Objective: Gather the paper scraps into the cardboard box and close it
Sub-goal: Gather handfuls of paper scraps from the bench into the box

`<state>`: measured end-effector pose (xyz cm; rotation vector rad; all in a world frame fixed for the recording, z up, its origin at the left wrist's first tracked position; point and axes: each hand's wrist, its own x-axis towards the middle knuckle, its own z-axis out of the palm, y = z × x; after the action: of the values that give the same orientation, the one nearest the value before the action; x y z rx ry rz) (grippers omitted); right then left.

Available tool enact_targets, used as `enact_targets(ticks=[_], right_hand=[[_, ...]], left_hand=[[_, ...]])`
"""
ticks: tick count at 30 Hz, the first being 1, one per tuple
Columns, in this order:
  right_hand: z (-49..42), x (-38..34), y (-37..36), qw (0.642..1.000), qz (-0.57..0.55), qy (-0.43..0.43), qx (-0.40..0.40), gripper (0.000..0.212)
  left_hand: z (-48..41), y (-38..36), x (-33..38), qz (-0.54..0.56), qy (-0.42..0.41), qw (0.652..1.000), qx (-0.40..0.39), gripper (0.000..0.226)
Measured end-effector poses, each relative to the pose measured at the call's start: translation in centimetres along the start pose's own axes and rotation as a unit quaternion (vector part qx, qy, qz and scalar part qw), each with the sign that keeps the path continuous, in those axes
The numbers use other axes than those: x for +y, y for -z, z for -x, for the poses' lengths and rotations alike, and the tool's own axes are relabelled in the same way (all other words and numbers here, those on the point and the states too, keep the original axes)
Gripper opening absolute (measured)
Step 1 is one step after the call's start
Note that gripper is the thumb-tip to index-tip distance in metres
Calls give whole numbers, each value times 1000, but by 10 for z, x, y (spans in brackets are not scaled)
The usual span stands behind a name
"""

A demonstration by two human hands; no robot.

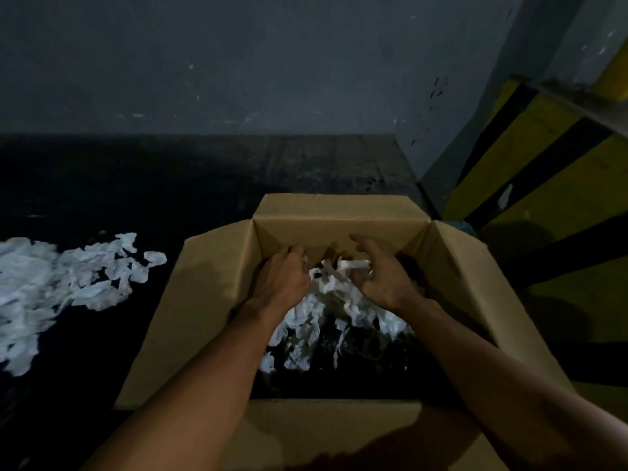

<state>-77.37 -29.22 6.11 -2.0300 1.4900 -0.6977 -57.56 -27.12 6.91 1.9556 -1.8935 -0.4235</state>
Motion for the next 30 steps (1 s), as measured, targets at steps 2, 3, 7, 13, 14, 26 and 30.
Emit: enact_targets(ticks=[2, 3, 7, 13, 14, 26, 30], right_hand=[[1, -1, 3, 1000, 13, 2, 19, 57], [1, -2, 5, 999, 18, 10, 29, 55], [6, -9, 17, 998, 23, 25, 61, 57], [12, -26, 29, 996, 21, 46, 77, 64], [14, -30, 31, 995, 20, 53, 79, 65], [49, -168, 5, 985, 4, 146, 89, 63], [81, -226, -35, 982, -23, 172, 70, 64]], left_hand=[[4, 2, 3, 19, -15, 999, 26, 30], [6, 3, 5, 30, -22, 999, 38, 31], [12, 10, 8, 47, -53, 994, 81, 40], [30, 35, 8, 13, -102, 984, 148, 48], [34, 41, 8, 9, -104, 981, 162, 49], [125, 143, -42, -1, -104, 960, 262, 59], [186, 177, -83, -16, -88, 953, 289, 51]])
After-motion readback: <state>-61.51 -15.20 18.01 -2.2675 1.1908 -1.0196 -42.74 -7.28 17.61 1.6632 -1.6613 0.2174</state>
